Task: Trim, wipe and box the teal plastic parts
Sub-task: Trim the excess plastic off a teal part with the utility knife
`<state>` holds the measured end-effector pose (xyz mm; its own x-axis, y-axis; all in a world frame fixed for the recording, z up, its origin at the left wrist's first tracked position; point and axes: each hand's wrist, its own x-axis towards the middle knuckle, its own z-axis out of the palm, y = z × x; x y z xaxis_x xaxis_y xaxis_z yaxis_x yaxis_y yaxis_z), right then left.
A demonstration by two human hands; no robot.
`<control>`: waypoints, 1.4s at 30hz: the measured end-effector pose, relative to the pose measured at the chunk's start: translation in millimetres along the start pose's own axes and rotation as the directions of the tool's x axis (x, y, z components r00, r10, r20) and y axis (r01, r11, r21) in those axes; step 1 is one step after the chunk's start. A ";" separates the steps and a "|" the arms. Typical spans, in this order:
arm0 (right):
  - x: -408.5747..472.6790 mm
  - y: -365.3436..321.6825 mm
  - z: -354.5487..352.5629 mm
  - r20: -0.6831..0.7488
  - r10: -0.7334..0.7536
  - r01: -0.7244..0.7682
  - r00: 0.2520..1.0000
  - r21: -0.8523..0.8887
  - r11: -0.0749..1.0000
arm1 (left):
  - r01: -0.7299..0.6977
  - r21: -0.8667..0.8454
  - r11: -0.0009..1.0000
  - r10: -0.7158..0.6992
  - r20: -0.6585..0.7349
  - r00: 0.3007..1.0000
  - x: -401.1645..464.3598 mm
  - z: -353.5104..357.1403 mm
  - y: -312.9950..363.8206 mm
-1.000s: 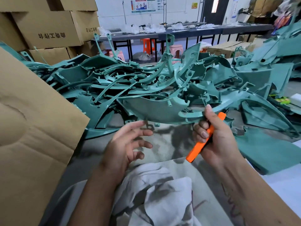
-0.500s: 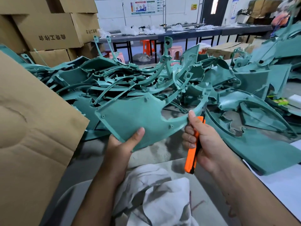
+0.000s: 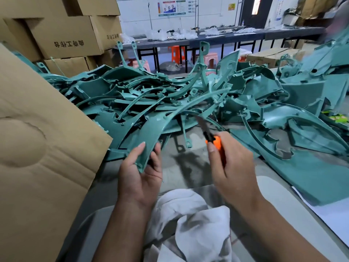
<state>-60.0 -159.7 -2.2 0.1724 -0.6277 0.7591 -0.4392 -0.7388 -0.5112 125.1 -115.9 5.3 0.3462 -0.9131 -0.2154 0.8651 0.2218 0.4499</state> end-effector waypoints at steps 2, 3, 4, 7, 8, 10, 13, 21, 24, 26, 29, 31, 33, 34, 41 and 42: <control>-1.0 -1.2 2.7 0.092 -0.099 0.102 0.991 -0.031 0.994 | 0.052 -0.034 0.998 -0.053 -0.030 0.998 -3.1 5.1 -7.4; -1.8 -1.9 3.7 0.155 -0.126 0.130 0.980 -0.019 0.991 | 0.076 -0.021 0.997 -0.077 -0.034 0.996 -3.5 6.0 -12.4; -3.1 -3.5 4.7 0.218 -0.146 0.149 0.965 0.001 0.989 | 0.102 0.006 0.995 -0.102 -0.026 0.994 -4.5 7.0 -16.7; -6.9 -7.7 5.4 0.368 -0.180 0.183 0.912 0.027 0.983 | 0.150 0.116 0.982 -0.145 -0.050 0.988 -6.2 11.5 -24.3; -7.7 -8.1 5.3 0.401 -0.186 0.189 0.897 0.033 0.981 | 0.154 0.143 0.978 -0.148 -0.055 0.988 -5.8 12.3 -24.8; -8.4 -8.0 5.0 0.441 -0.201 0.193 0.875 0.063 0.979 | 0.154 0.175 0.973 -0.146 -0.057 0.988 -5.2 11.6 -23.0; -8.9 -7.7 3.7 0.464 -0.204 0.185 0.862 0.086 0.979 | 0.167 0.161 0.973 -0.159 -0.060 0.985 -2.4 6.4 -21.9; -10.2 -11.1 3.7 0.378 -0.159 0.158 0.912 0.034 0.987 | 0.247 0.061 0.967 -0.251 0.056 0.966 -8.3 6.8 -19.6; -8.8 -8.0 -1.2 0.294 -0.148 0.153 0.944 0.008 0.988 | 0.237 0.066 0.969 -0.243 0.108 0.964 -12.2 9.9 -20.7; -6.5 -2.4 -4.9 0.225 -0.121 0.129 0.967 -0.018 0.992 | 0.250 0.106 0.963 -0.263 0.139 0.955 -14.4 10.6 -20.7; -4.5 3.3 -8.4 0.138 -0.112 0.123 0.984 -0.072 0.990 | 0.311 0.143 0.939 -0.334 0.183 0.925 -16.1 10.2 -21.3; -5.8 3.7 -7.4 0.113 -0.106 0.116 0.988 -0.080 0.990 | 0.344 0.133 0.929 -0.365 0.205 0.908 -16.8 9.9 -21.4; -5.3 5.1 -7.1 0.066 -0.076 0.080 0.995 -0.063 0.995 | 0.369 0.118 0.922 -0.387 0.229 0.893 -18.1 9.3 -20.9; -3.9 6.5 -8.3 0.038 -0.060 0.063 0.997 -0.066 0.996 | 0.371 0.113 0.922 -0.388 0.236 0.891 -18.8 9.2 -20.6; -2.6 8.9 -11.1 -0.014 -0.043 0.040 0.999 -0.139 0.989 | 0.232 0.185 0.955 -0.269 0.211 0.940 -14.2 11.4 -20.2; -2.5 8.0 -10.8 -0.017 -0.041 0.038 0.999 -0.142 0.989 | 0.206 0.193 0.959 -0.246 0.213 0.946 -13.1 11.1 -19.9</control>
<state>-73.5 -161.4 -3.8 0.1749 -0.5929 0.7861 -0.5531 -0.7196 -0.4197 99.3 -112.2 8.8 0.0370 -0.9908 -0.1300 0.8312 -0.0417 0.5545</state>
